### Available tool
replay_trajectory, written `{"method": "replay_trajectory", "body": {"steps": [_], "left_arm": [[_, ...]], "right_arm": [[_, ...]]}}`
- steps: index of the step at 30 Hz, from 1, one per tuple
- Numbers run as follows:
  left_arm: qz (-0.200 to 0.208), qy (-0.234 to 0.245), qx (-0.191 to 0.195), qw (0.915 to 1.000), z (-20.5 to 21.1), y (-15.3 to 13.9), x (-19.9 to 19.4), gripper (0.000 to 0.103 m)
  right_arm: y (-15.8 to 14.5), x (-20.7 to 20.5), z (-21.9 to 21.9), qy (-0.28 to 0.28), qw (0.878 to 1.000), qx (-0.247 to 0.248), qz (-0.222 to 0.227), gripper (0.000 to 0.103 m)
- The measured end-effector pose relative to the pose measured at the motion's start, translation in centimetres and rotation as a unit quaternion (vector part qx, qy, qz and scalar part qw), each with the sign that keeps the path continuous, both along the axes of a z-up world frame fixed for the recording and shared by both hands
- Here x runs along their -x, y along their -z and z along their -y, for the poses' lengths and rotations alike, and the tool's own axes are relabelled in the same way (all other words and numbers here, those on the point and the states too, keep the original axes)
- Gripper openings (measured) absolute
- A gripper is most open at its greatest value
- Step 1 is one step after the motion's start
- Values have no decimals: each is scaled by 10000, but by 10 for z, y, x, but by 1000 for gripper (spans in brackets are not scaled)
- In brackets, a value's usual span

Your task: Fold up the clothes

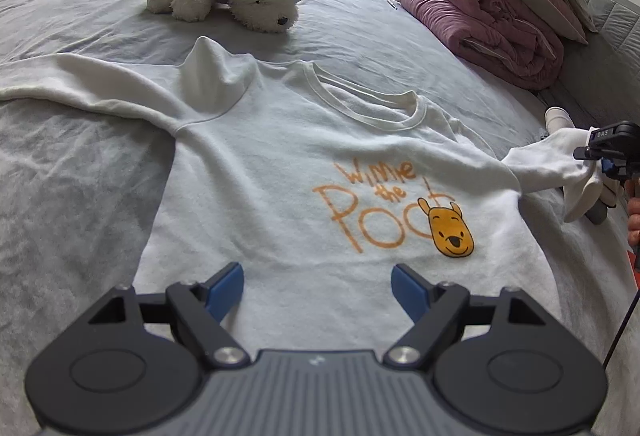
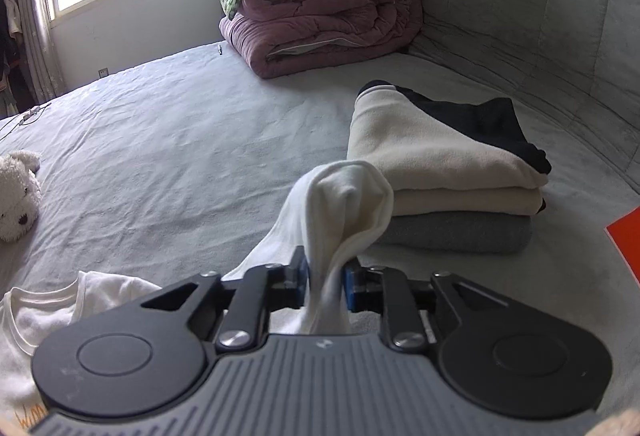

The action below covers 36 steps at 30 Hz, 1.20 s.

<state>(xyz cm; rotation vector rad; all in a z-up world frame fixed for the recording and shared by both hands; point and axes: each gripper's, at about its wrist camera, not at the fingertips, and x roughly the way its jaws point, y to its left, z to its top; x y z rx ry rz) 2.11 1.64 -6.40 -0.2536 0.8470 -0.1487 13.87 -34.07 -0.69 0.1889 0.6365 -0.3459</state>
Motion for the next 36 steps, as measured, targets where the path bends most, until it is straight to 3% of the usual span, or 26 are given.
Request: {"method": "replay_trajectory", "body": {"steps": [1,8,20,25,36], "left_arm": [[-1,1,5,10000,0,0,0,82],[16,34,23,10000,1,-2,3,82],[152,63,-118,9998,-4,-7,16,82],[236,3,-172,9996,-19,-13,26,82],[183,-485,-167,9985,-93,-20,62,81]], "right_arm": [[-1,3,1,-5,10000,-21,26,54],[-2,40,9,-122,9994,-325,-16,54],[31,121,-13,-974,9851,-1222,-723,54],[38,146,-22,-1312,9711,-1730,-988,54],[39,211,-40,-1933,9520,-2126,-1057,44]]}}
